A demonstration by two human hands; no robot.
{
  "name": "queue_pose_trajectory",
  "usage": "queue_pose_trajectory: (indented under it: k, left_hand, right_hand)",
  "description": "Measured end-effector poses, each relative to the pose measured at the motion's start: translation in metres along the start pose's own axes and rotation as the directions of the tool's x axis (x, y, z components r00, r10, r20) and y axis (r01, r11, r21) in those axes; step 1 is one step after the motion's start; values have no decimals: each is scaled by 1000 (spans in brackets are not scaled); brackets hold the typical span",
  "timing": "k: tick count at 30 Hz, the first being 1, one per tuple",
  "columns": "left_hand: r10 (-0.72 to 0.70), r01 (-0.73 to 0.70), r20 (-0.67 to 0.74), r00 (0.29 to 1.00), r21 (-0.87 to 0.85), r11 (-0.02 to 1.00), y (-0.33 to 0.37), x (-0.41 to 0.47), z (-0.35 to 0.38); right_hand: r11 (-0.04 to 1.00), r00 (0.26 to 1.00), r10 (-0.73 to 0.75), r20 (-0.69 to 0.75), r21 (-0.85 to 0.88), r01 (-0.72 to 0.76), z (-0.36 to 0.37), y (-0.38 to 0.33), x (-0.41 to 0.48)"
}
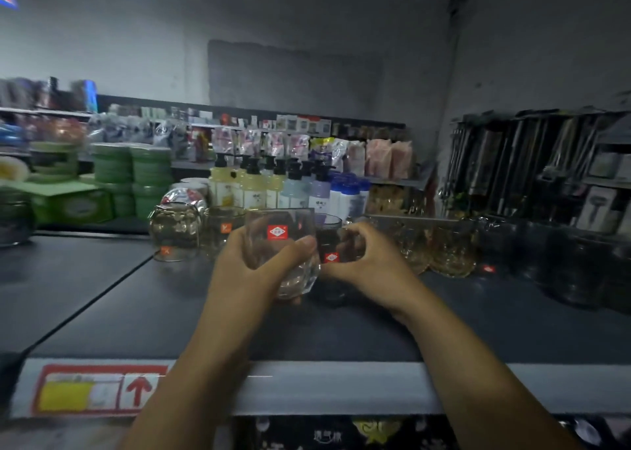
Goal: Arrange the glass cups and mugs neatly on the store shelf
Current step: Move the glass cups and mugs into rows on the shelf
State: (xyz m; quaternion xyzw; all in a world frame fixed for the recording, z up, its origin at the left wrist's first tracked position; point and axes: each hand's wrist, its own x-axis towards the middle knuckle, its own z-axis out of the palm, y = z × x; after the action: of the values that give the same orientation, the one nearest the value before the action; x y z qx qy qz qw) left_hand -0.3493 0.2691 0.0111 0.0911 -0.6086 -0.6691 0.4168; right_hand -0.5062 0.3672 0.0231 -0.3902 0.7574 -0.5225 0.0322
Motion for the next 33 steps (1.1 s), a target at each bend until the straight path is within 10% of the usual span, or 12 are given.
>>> queue_pose_trajectory:
  k: [21, 27, 33]
  left_hand:
    - [71, -70, -14, 997, 49, 996, -7, 2, 6]
    - [125, -149, 131, 983, 196, 969, -5, -11, 40]
    - [112, -190, 216, 970, 381, 905, -21, -9, 74]
  right_hand:
    - [998, 997, -6, 81, -66, 11, -15, 3, -11]
    - [944, 997, -74, -23, 320, 77, -62, -9, -42]
    - [968, 992, -90, 89, 244, 65, -76, -12, -55]
